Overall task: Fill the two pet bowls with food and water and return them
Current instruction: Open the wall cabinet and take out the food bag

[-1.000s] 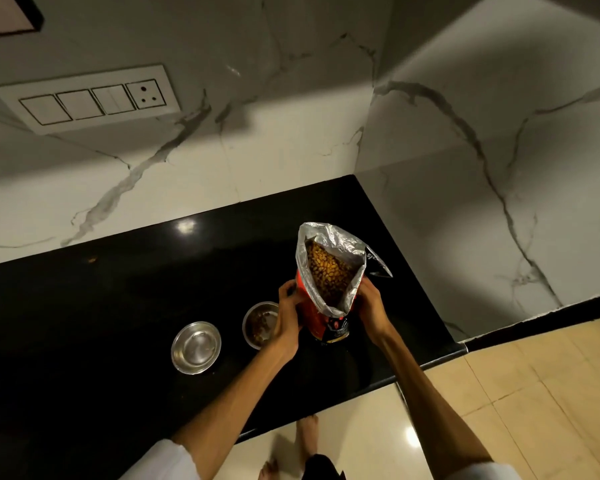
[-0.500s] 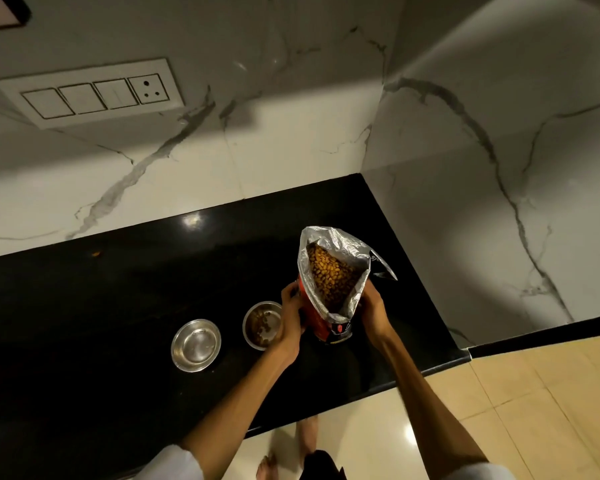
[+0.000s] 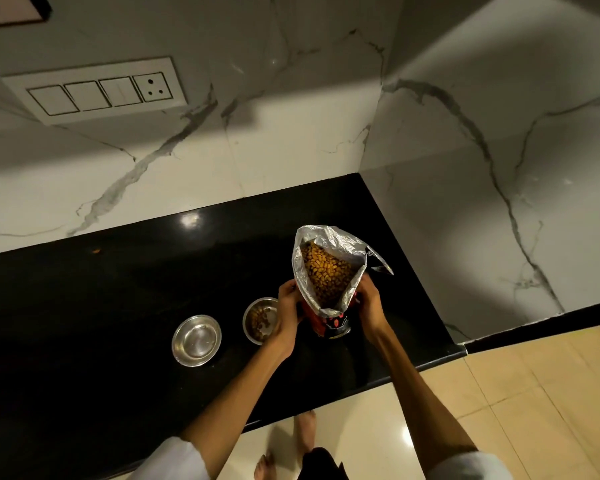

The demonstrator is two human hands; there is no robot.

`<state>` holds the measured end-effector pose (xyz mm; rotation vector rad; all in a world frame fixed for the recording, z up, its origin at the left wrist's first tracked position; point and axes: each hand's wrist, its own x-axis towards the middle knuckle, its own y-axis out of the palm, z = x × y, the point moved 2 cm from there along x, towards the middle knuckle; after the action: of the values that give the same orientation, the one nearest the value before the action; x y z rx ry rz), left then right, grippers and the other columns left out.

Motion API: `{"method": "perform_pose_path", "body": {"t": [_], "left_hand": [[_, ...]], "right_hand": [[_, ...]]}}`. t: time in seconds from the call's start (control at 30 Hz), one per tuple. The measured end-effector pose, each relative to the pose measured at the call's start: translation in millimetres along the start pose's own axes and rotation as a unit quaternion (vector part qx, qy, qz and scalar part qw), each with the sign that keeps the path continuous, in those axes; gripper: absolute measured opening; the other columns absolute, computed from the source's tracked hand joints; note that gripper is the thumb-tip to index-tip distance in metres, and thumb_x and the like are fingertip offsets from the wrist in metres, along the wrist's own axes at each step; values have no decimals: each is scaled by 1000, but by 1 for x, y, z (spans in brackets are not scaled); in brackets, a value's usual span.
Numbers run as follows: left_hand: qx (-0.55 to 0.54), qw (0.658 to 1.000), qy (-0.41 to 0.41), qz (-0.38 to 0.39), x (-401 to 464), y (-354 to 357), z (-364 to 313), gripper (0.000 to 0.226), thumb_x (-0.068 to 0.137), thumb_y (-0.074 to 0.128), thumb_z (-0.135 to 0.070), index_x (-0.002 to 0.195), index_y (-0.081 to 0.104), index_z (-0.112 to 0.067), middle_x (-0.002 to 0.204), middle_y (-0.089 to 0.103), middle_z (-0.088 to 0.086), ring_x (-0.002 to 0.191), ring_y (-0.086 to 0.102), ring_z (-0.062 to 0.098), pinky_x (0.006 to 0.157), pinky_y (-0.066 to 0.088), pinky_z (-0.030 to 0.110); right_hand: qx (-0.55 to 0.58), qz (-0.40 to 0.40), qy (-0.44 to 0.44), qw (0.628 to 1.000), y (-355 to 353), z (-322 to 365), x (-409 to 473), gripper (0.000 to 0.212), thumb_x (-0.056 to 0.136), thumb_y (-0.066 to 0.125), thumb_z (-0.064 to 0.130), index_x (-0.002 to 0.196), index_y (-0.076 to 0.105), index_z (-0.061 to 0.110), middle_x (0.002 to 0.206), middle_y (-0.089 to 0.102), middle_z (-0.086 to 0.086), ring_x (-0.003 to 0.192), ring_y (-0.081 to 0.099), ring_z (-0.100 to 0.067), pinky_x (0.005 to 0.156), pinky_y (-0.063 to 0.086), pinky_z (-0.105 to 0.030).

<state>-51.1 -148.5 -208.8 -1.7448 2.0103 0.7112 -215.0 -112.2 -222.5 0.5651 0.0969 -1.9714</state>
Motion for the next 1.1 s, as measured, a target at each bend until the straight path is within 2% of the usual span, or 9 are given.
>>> {"method": "perform_pose_path", "body": {"t": [0.17,0.3,0.43,0.57,0.63,0.73,0.87,1.1], "left_hand": [[-19,1000,-6,6,-9,0,-4,25,88,55,-35,112,57,-37,117,64,-5,105,59,10,76,47,27],[-38,999,-6,1,-11,-3,-3,36,91,56,-11,123,61,-27,113,63,-9,102,57,9,75,44,26],[-28,999,-13,14,-20,-9,-3,46,89,57,-10,133,55,-24,115,61,-8,104,54,7,79,41,29],[-20,1000,-5,21,-31,-14,-2,45,92,52,-11,135,50,-26,115,57,-9,103,51,5,89,40,34],[-16,1000,1,25,-38,-16,-2,43,93,52,-12,133,50,-26,114,57,-8,106,52,10,93,41,37],[-6,999,11,39,-51,-20,0,48,93,53,-14,140,48,-22,123,55,-3,118,49,17,109,39,44],[-8,999,17,46,-68,-25,1,48,95,53,-12,142,48,-21,123,53,-5,121,45,16,117,34,48],[21,996,41,77,-101,-35,0,56,97,51,-13,152,41,-17,144,47,6,130,43,19,120,31,52]], "right_hand": [[-36,-9,-21,999,-7,-2,-2,63,93,47,33,155,46,22,146,59,-7,133,55,-30,112,45,-50],[-51,-22,-24,998,-10,2,-11,79,78,48,30,156,42,18,145,58,-10,125,58,-27,110,47,-48],[-61,-32,-27,997,-16,3,-25,80,79,46,31,158,39,17,152,52,-10,134,53,-28,118,39,-52],[-74,-41,-34,996,-17,1,-42,79,85,44,40,160,34,16,153,52,-7,134,51,-22,114,38,-43],[-76,-50,-36,995,-17,-1,-49,72,92,44,39,160,35,16,152,53,-7,134,51,-22,113,39,-43],[-74,-64,-38,994,-20,-7,-58,49,110,38,24,158,38,15,153,53,-10,141,50,-28,119,39,-50],[-79,-77,-48,993,-20,-11,-75,45,112,35,18,156,41,15,152,53,-11,139,52,-27,119,40,-52],[-86,-89,-67,990,-16,-17,-108,44,112,32,17,154,44,16,152,54,-11,139,52,-27,118,41,-52]]}}
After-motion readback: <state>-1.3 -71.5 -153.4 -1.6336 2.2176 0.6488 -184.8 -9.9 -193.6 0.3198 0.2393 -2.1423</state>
